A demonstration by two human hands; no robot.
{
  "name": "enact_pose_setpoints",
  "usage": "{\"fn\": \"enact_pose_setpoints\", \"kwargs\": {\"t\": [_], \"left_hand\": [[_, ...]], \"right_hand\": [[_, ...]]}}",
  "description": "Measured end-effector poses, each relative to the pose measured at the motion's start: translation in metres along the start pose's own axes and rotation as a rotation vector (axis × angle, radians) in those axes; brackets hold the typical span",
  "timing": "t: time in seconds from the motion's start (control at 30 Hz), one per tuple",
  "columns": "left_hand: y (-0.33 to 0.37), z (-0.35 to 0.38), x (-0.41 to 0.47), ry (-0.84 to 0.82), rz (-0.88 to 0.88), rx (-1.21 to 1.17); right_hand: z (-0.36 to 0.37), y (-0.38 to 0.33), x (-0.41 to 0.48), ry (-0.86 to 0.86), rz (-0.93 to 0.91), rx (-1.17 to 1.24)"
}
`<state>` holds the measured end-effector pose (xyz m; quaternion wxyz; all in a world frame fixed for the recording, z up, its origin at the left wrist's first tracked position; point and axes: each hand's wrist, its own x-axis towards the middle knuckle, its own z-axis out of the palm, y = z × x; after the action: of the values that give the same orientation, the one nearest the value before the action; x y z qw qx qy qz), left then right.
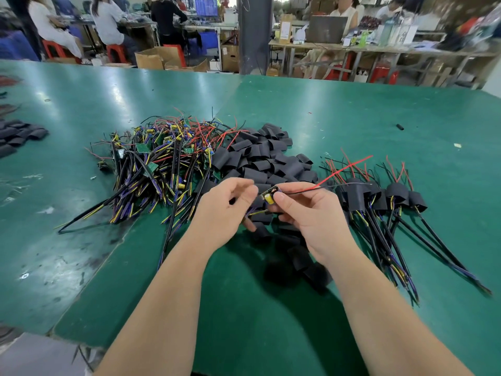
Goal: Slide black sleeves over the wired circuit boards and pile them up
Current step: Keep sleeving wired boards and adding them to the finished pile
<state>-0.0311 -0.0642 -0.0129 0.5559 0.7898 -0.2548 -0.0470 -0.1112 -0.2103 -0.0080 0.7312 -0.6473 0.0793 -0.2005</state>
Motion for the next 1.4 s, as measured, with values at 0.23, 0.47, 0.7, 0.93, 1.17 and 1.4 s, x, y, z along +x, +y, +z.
{"fn": "enact_pose_setpoints", "kwargs": {"t": [0.23,0.47,0.7,0.93,1.17,1.4], "left_hand": [[0.003,-0.004,-0.001,-0.094,-0.075,-0.153],[-0.002,-0.001,-0.002,-0.148,0.048,0.008],[-0.001,0.006,-0.005,-0.004,0.236,0.126],[-0.005,0.007,0.000,-0.034,0.040,-0.056],[-0.012,0.003,0.003,-0.023,-0.017,0.001],[-0.011,-0.004,0.005,0.101,-0.091,-0.234]], "right_hand": [[0.003,-0.001,0.000,0.024,-0.074,-0.039],[0.000,-0.002,0.001,0.048,0.069,0.061],[-0.001,-0.001,0.003,0.096,0.211,0.197],[0.001,0.000,0.003,0.104,0.163,0.040],[-0.031,0.000,0.015,0.249,0.022,-0.312],[-0.049,-0.003,0.014,0.286,-0.069,-0.822]]}}
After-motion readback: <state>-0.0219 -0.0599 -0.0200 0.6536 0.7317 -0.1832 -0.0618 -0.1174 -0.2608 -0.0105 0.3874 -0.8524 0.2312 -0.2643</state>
